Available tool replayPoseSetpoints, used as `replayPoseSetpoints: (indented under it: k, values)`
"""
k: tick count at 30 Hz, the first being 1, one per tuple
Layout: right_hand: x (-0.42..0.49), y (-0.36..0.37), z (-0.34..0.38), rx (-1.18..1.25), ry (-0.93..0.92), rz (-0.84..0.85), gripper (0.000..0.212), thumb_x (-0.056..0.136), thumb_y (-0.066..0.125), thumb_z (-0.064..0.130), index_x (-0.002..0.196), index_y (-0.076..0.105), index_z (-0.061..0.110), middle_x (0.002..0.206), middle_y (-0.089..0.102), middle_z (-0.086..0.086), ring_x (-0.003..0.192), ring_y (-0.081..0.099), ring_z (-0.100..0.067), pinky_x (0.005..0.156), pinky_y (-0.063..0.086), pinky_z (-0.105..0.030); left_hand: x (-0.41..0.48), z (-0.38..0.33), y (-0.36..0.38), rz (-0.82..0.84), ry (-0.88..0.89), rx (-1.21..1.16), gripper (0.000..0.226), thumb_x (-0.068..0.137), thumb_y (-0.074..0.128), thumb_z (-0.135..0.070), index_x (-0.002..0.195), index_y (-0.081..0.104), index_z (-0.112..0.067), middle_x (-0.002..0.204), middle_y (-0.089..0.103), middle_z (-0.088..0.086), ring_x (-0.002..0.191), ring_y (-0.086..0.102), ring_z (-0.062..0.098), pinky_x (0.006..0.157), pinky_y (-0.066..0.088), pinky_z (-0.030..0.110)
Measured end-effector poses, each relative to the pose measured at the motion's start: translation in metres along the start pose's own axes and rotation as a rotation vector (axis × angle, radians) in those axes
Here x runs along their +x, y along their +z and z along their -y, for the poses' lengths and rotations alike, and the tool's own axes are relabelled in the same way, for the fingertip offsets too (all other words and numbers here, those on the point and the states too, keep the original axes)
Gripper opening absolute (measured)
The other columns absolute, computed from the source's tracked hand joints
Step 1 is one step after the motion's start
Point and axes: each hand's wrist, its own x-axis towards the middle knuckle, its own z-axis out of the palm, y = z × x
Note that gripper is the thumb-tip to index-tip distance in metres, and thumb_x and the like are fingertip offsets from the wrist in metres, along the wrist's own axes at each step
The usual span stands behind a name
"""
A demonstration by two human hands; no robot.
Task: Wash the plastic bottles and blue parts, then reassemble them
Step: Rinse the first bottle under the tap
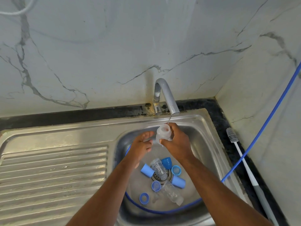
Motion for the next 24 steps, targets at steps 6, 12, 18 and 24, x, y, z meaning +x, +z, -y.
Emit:
replayPoseSetpoints:
  k: [6,12,18,24]
  values:
    - [-0.002,0.01,-0.005,-0.118,-0.014,-0.001,0.051,0.077,0.082,0.027,0.121,0.058,0.027,0.111,0.069,0.007,0.1,0.066,-0.014,0.086,0.055,-0.032,-0.002,-0.008,-0.001,-0.165,0.047,-0.021,0.029,0.099,0.058,-0.008,0.127,0.063,-0.016,0.12,0.066,0.0,0.111,0.062,0.016,0.085,0.05,0.028]
    - [-0.002,0.009,0.001,-0.104,-0.091,-0.064,0.054,0.08,0.08,0.026,0.126,0.054,0.025,0.117,0.066,0.005,0.102,0.065,-0.013,0.082,0.052,-0.026,-0.001,-0.008,0.001,-0.174,0.046,-0.037,0.028,0.099,0.058,-0.009,0.126,0.064,-0.016,0.115,0.067,-0.003,0.109,0.063,0.014,0.085,0.051,0.026]
    - [-0.004,0.011,0.001,-0.091,-0.088,-0.109,0.057,0.08,0.081,0.024,0.129,0.052,0.025,0.115,0.065,0.009,0.1,0.063,-0.009,0.084,0.053,-0.025,0.003,-0.009,0.004,-0.168,0.035,-0.039,0.03,0.1,0.057,-0.009,0.129,0.063,-0.012,0.119,0.067,0.001,0.112,0.063,0.016,0.085,0.051,0.027]
    - [0.0,0.012,0.002,-0.029,-0.064,-0.126,0.057,0.079,0.082,0.023,0.128,0.052,0.027,0.117,0.066,0.007,0.101,0.064,-0.01,0.084,0.055,-0.027,0.003,-0.012,0.003,-0.161,0.042,-0.031,0.024,0.102,0.057,-0.012,0.125,0.065,-0.015,0.119,0.067,0.002,0.114,0.063,0.019,0.082,0.052,0.024]
